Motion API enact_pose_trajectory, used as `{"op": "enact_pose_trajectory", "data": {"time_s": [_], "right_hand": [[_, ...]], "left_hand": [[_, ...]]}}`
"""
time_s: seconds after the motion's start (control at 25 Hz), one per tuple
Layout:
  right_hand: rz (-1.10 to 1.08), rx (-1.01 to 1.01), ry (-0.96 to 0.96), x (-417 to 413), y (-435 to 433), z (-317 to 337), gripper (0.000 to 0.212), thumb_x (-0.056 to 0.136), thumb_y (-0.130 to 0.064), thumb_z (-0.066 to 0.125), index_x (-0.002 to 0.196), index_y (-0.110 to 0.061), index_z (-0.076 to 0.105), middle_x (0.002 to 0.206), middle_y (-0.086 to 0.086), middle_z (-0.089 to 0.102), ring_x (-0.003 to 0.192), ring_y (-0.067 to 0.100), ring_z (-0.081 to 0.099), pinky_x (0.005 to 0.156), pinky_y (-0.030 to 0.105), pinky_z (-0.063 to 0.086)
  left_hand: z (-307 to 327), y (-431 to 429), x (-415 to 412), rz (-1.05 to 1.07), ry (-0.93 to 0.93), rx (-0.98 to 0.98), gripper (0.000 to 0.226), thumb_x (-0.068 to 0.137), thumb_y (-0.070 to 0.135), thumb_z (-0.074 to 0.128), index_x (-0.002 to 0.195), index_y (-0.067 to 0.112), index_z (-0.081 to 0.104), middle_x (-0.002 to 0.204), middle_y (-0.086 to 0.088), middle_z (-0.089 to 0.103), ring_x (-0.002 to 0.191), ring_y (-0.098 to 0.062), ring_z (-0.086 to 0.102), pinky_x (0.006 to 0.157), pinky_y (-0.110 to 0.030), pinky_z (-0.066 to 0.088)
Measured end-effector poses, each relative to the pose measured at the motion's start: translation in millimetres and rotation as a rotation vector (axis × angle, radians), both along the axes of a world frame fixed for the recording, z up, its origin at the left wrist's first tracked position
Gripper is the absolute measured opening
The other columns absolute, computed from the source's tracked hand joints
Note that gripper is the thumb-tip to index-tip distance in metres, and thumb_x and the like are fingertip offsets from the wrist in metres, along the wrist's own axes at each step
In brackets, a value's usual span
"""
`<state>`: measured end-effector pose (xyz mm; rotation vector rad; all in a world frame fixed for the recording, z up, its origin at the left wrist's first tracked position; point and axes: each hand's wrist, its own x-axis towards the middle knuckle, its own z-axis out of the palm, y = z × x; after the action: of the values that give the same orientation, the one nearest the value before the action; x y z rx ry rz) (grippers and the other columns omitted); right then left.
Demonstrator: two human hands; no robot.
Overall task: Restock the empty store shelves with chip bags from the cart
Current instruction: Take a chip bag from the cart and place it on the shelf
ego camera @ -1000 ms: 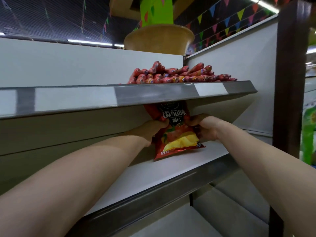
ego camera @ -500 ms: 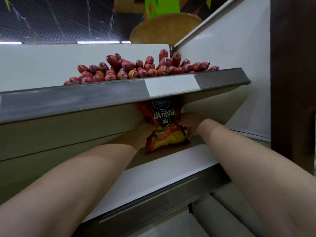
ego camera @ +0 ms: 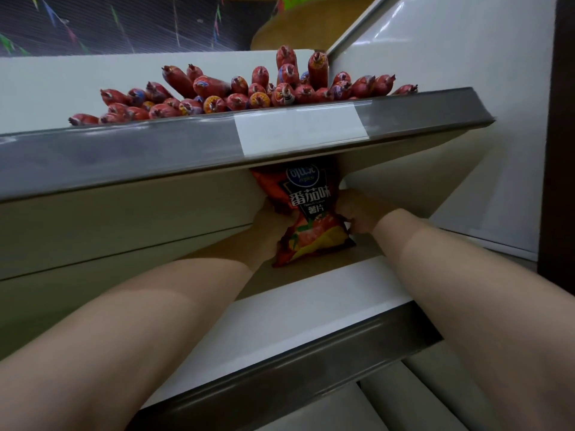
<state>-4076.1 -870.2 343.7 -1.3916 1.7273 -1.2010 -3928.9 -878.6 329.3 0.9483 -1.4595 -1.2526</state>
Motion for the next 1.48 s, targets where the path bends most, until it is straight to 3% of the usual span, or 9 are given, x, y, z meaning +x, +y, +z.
{"op": "enact_pose_trajectory", "data": {"time_s": [0.28, 0.44, 0.52, 0.64, 0.8, 0.96, 1.08, 1.24, 1.48], "right_hand": [[-0.038, 0.017, 0.205, 7, 4, 0, 0.038, 0.102, -0.017, 0.033, 0.135, -0.001, 0.043, 0.135, 0.019, 0.049, 0.122, 0.032, 0.050, 0.095, 0.034, 0.046], [-0.153, -0.112, 0.243, 17, 11, 1, 0.033, 0.097, -0.003, 0.038, 0.126, 0.008, 0.048, 0.128, 0.023, 0.053, 0.117, 0.034, 0.053, 0.059, 0.019, 0.044], [-0.286, -0.203, 0.320, 22, 16, 10, 0.031, 0.097, -0.006, 0.037, 0.122, 0.006, 0.052, 0.127, 0.023, 0.053, 0.116, 0.035, 0.051, 0.078, 0.029, 0.044], [-0.364, -0.377, 0.375, 48, 36, 22, 0.031, 0.096, -0.007, 0.037, 0.120, 0.008, 0.051, 0.125, 0.023, 0.053, 0.117, 0.036, 0.048, 0.092, 0.035, 0.037], [-0.142, -0.314, 0.295, 110, 63, 21, 0.032, 0.098, -0.017, 0.040, 0.117, 0.002, 0.057, 0.102, 0.017, 0.061, 0.114, 0.032, 0.054, 0.069, 0.020, 0.045], [-0.001, -0.356, 0.210, 186, 90, 19, 0.026, 0.095, -0.010, 0.039, 0.073, -0.017, 0.050, 0.090, 0.010, 0.053, 0.091, 0.021, 0.049, 0.082, 0.032, 0.042], [0.163, -0.340, -0.036, 252, 122, 10, 0.016, 0.091, -0.007, 0.046, 0.088, -0.008, 0.063, 0.095, 0.010, 0.062, 0.085, 0.022, 0.058, 0.076, 0.032, 0.047], [0.430, -0.425, -0.192, 356, 183, 1, 0.021, 0.089, -0.004, 0.048, 0.072, -0.012, 0.057, 0.071, 0.005, 0.060, 0.062, 0.014, 0.053, 0.059, 0.021, 0.044], [0.765, -0.359, -0.316, 511, 288, -10, 0.023, 0.088, 0.001, 0.045, 0.070, -0.010, 0.055, 0.066, 0.004, 0.057, 0.056, 0.011, 0.050, 0.048, 0.013, 0.040]], "left_hand": [[4, 11, -2, -0.042, -0.097, 0.039, 0.054, 0.095, 0.007, 0.051, 0.143, 0.019, 0.031, 0.142, -0.009, 0.046, 0.126, -0.029, 0.047, 0.088, -0.035, 0.046], [9, 25, 13, 0.038, -0.151, 0.098, 0.075, 0.092, 0.012, 0.058, 0.151, 0.017, 0.011, 0.149, -0.009, 0.035, 0.130, -0.027, 0.040, 0.082, -0.027, 0.043], [9, 29, 28, 0.101, -0.227, 0.113, 0.080, 0.089, 0.020, 0.063, 0.150, 0.014, 0.012, 0.144, -0.013, 0.038, 0.125, -0.028, 0.043, 0.092, -0.034, 0.040], [12, 46, 56, 0.209, -0.293, 0.101, 0.018, 0.090, 0.017, 0.061, 0.104, 0.008, 0.056, 0.100, -0.009, 0.054, 0.088, -0.020, 0.054, 0.079, -0.031, 0.043], [17, 81, 95, 0.274, -0.287, 0.047, 0.008, 0.089, 0.016, 0.062, 0.088, 0.014, 0.054, 0.090, -0.003, 0.054, 0.093, -0.020, 0.057, 0.079, -0.030, 0.049], [18, 132, 162, 0.334, -0.197, 0.029, 0.022, 0.090, 0.013, 0.060, 0.110, 0.007, 0.058, 0.104, -0.006, 0.058, 0.101, -0.021, 0.060, 0.083, -0.031, 0.052], [12, 179, 226, 0.432, -0.111, -0.029, 0.021, 0.090, 0.010, 0.058, 0.110, 0.006, 0.056, 0.097, -0.007, 0.060, 0.087, -0.017, 0.061, 0.070, -0.027, 0.051], [1, 260, 322, 0.643, 0.052, -0.036, 0.009, 0.091, 0.003, 0.052, 0.089, 0.010, 0.057, 0.075, -0.004, 0.055, 0.066, -0.013, 0.054, 0.051, -0.017, 0.046], [-16, 394, 462, 0.983, 0.096, -0.035, 0.011, 0.092, 0.004, 0.052, 0.085, 0.010, 0.059, 0.074, -0.003, 0.056, 0.066, -0.012, 0.056, 0.057, -0.020, 0.048]]}}
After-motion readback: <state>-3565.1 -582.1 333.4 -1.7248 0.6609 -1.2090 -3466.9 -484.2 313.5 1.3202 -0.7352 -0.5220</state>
